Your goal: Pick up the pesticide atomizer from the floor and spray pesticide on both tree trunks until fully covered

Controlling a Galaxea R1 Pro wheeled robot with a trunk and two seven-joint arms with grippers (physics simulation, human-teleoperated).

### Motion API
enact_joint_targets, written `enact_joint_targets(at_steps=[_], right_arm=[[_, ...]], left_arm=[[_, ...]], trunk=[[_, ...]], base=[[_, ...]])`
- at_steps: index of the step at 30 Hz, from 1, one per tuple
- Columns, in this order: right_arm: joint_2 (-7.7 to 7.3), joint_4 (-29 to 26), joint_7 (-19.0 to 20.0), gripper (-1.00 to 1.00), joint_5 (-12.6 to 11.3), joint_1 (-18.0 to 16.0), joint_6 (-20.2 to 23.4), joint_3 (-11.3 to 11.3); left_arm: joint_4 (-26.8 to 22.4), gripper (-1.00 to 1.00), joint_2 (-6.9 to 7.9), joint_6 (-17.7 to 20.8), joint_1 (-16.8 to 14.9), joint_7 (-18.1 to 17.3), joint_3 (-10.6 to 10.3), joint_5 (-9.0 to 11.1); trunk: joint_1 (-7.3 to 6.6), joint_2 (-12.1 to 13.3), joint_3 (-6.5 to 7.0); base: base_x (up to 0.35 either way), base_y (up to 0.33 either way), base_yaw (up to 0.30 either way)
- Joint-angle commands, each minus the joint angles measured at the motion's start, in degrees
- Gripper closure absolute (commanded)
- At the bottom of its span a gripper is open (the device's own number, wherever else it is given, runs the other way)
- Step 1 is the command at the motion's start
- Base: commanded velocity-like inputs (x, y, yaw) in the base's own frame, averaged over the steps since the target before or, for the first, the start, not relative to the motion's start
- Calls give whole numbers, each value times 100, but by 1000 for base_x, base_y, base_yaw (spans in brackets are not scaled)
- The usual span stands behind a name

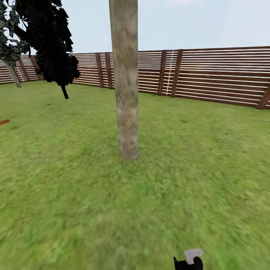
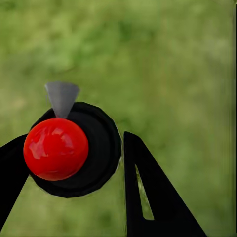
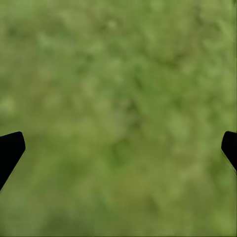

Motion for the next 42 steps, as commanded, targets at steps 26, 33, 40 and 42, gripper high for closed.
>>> enact_joint_targets(at_steps=[26, 33, 40, 42], right_arm=[[0, 0, -16, -100, -42, -2, -10, 50], [5, 0, -16, -100, -42, -2, -10, 50], [4, 0, -16, -100, -42, -2, -10, 50], [7, -5, -16, -100, -46, -2, -10, 50]], left_arm=[[-1, 100, -3, -13, -2, 33, -50, 23], [-1, 100, 2, -13, -2, 33, -50, 23], [-1, 100, 13, -13, -2, 33, -50, 23], [-7, 100, 19, -13, -2, 33, -47, 23]], trunk=[[3, -2, -5], [3, -2, -5], [3, -2, -5], [3, -2, -5]], base=[[340, 0, 0], [340, 0, 0], [329, 0, 0], [156, 0, 0]])
